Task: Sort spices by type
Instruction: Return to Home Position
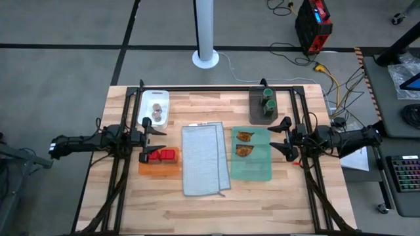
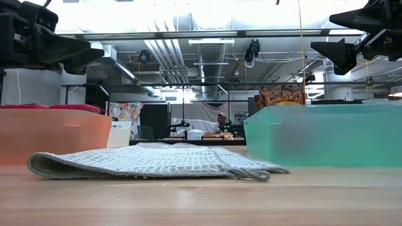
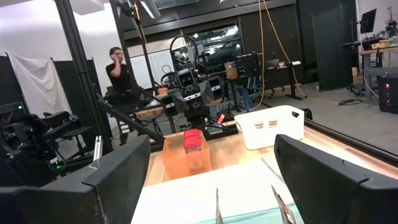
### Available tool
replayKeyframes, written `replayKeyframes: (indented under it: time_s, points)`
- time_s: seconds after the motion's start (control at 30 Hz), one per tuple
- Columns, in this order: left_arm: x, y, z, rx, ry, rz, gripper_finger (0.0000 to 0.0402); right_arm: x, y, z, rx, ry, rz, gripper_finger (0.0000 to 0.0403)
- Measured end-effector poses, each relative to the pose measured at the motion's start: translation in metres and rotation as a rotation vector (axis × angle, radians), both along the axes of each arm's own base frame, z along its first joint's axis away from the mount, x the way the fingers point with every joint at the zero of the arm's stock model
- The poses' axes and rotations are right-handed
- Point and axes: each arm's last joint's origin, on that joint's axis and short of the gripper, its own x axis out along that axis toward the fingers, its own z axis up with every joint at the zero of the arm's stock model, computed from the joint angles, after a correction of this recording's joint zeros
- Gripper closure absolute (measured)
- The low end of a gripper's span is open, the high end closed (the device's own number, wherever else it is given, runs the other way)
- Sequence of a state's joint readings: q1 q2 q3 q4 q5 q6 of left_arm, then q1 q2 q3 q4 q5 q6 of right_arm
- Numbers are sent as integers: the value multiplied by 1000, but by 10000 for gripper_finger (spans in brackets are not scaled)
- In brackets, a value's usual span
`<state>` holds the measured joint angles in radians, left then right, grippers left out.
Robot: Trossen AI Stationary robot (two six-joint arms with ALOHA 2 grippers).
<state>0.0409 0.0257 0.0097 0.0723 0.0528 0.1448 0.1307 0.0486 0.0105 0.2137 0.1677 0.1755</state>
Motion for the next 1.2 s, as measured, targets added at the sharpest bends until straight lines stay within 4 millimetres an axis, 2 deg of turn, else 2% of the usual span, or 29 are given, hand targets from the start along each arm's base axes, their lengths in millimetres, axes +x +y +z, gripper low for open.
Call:
replayKeyframes:
  time_s: [0.33, 0.73, 1.2]
  points:
    - [0, 0, 0, 0, 0, 0, 188, 0, 0, 0, -1, 0, 0, 78]
    - [0, 0, 0, 0, 0, 0, 188, 0, 0, 0, -1, 0, 0, 60]
    - [0, 0, 0, 0, -2, 0, 188, 0, 0, 0, -2, 0, -1, 60]
